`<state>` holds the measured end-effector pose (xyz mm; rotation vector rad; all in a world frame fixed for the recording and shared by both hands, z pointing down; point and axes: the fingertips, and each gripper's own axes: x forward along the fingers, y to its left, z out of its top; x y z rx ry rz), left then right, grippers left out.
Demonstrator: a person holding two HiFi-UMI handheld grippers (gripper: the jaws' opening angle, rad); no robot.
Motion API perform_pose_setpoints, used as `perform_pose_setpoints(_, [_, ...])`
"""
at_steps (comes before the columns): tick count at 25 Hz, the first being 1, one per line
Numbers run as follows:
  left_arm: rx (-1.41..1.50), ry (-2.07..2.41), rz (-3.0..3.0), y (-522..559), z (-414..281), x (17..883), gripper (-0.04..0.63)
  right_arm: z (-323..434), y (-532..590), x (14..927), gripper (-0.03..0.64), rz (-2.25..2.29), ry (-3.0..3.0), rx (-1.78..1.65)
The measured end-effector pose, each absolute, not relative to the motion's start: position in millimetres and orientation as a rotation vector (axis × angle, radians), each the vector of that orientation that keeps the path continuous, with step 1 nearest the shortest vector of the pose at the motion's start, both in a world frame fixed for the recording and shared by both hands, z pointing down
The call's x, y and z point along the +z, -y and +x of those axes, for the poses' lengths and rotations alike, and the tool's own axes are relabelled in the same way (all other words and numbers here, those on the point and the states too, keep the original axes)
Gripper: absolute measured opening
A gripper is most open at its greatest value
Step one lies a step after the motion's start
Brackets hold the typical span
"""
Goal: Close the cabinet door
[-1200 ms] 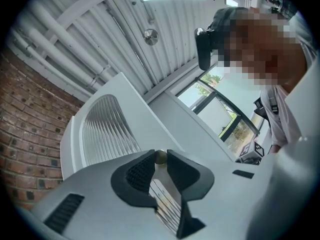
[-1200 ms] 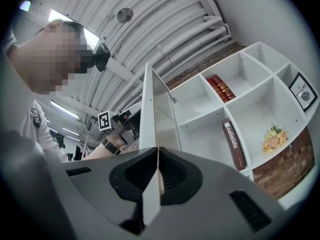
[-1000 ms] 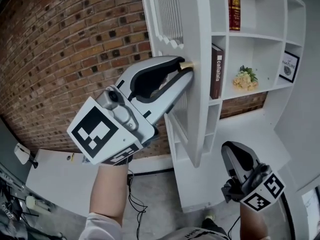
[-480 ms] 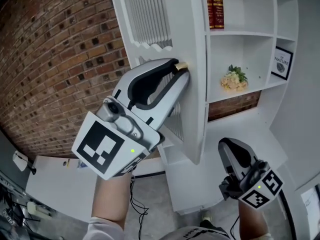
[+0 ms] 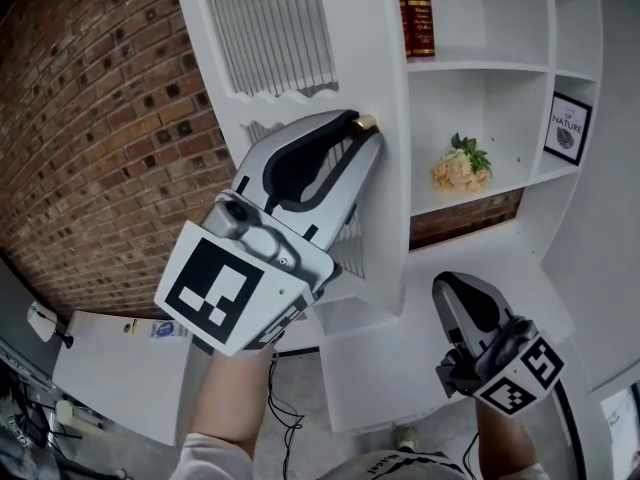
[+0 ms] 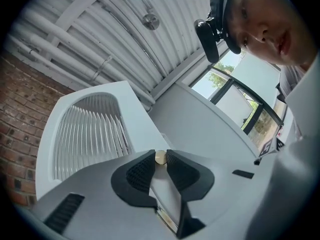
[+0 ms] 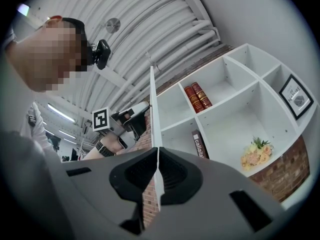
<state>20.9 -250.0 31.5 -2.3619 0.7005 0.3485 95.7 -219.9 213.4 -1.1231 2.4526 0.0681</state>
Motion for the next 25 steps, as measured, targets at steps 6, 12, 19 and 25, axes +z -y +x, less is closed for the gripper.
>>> perform_pose_setpoints(6, [0.339,-0.776,-2.354,284,52,31,0.083,121,247,213,0.020,-1.091,-2.478,0.068])
perform_pose_setpoints(12, [0.314,-0.861,-2.325,312,70,32,0.084,129,268,216,0.020,-1.036,-2.511,0.065])
perform_pose_setpoints(19, [0.302,-0.938,-2.328,342,82,30,0.087,143,289,218,0.020,-1.007,-2.525,0.044])
perform_pose_setpoints(25, [0.300,-1.011,-2.328,367,87,29,0.091,152,301,217,0.020,-0.994,-2.534,0.048])
